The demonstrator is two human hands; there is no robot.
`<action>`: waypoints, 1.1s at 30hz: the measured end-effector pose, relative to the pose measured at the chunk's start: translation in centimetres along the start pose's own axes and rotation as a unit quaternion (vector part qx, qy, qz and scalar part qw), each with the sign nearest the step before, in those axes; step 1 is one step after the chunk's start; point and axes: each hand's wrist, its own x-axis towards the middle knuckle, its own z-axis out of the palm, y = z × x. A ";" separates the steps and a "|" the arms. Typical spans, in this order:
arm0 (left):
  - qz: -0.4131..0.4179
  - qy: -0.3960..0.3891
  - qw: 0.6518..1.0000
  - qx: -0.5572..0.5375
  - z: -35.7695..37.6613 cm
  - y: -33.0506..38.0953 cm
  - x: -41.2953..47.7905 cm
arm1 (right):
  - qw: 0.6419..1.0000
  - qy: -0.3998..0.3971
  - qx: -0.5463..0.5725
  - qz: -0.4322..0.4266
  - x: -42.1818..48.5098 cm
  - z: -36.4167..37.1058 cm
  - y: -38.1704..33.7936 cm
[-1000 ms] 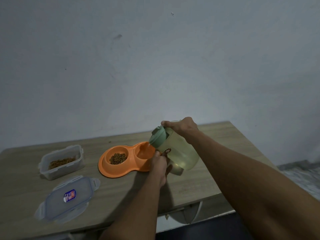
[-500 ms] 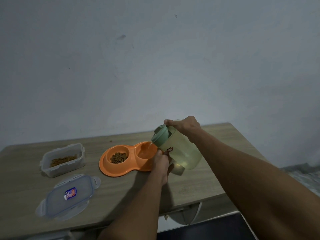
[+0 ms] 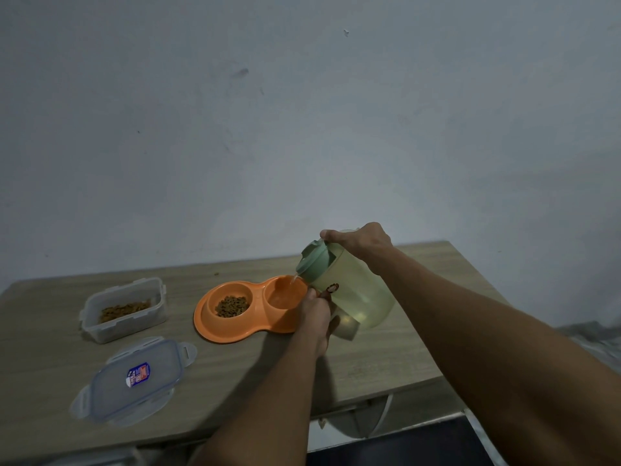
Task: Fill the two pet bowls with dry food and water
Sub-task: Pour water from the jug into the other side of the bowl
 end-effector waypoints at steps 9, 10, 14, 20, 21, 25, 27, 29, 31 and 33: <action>-0.002 0.003 1.000 -0.008 0.0 0.1 0.1 | 1.000 0.002 -0.009 -0.003 0.3 0.0 0.0; -0.001 0.003 1.000 -0.009 0.0 0.1 0.1 | 1.000 0.002 -0.010 -0.004 0.3 0.1 -0.1; 0.000 0.005 1.000 -0.015 0.1 0.0 0.2 | 1.000 -0.001 -0.008 -0.007 0.2 0.0 -0.1; -0.001 0.007 1.000 -0.014 -0.1 -0.2 0.4 | 1.000 -0.005 -0.007 -0.004 0.3 0.1 0.0; 0.000 0.008 1.000 -0.012 -0.1 -0.3 0.4 | 1.000 -0.005 -0.005 -0.004 0.3 0.1 0.1; 0.008 0.003 1.000 0.001 -0.3 -0.4 0.9 | 1.000 -0.006 0.009 0.002 0.4 0.1 0.3; 0.013 0.000 1.000 0.008 -0.4 -0.5 1.2 | 1.000 -0.008 0.016 0.005 0.4 0.1 0.4; 0.020 -0.001 1.000 0.017 -0.5 -0.7 1.5 | 1.000 -0.008 0.022 0.010 0.5 0.1 0.5; 0.027 0.000 0.999 0.026 -0.5 -0.9 1.9 | 0.999 -0.010 0.035 0.017 0.6 0.0 0.7; 0.032 0.002 0.999 0.036 -0.6 -0.9 2.3 | 0.998 -0.019 0.057 0.028 0.5 -0.1 1.0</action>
